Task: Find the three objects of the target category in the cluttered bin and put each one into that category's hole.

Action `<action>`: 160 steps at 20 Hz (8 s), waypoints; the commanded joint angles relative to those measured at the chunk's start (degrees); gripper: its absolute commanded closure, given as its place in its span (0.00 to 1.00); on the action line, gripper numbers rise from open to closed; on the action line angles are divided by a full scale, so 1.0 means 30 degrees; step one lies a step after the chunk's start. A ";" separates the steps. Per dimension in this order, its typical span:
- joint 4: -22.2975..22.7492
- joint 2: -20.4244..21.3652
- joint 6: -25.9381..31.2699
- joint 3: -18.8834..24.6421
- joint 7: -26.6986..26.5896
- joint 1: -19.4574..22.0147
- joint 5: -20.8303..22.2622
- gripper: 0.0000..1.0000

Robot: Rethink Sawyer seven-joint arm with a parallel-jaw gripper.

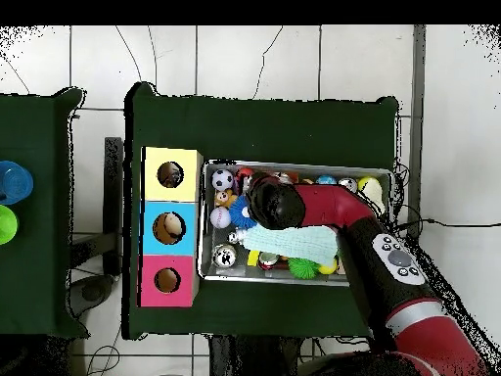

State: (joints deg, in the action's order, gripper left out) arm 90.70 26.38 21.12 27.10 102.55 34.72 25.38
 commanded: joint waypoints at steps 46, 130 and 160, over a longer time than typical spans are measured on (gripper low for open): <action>-0.0796 -0.2741 0.4469 0.5244 -0.6105 0.4113 0.4688 0.00; 0.7183 0.8940 0.6520 0.5844 -0.0838 0.3257 -0.0918 0.00; 0.5182 0.4844 0.2527 0.2560 0.0277 0.1990 0.2234 0.00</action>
State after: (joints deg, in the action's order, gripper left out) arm 109.40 44.72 31.12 38.78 101.33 41.44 28.90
